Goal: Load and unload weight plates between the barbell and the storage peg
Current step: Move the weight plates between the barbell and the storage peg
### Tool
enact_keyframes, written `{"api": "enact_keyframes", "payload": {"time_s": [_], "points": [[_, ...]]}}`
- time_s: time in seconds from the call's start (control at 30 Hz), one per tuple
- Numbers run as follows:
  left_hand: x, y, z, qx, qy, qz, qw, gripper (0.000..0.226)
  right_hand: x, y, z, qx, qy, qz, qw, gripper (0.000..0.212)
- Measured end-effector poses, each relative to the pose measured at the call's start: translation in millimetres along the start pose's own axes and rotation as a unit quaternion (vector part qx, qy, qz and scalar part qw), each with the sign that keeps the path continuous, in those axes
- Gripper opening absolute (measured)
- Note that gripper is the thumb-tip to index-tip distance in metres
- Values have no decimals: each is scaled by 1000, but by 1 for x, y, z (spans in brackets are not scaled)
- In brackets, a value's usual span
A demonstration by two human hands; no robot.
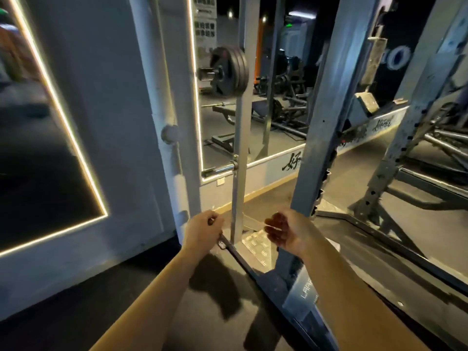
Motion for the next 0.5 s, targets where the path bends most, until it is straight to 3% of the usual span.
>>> {"api": "enact_keyframes", "payload": {"time_s": [0.13,0.5], "points": [[-38,-52,0,-11,10,-15,1000,10,55,-40,8,-6,40,47,998,23],[-71,-184,-87,46,102,-32,993,18,114,-191,89,-65,10,15,998,14]]}}
Point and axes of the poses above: each hand's wrist, its own y-axis away from the middle knuckle, its own x-axis out of the palm, z = x × y, the point moved 5 cm from there along -y, towards the middle knuckle, and after that the axes turned 13 degrees about -x, right-handed, at the moved point
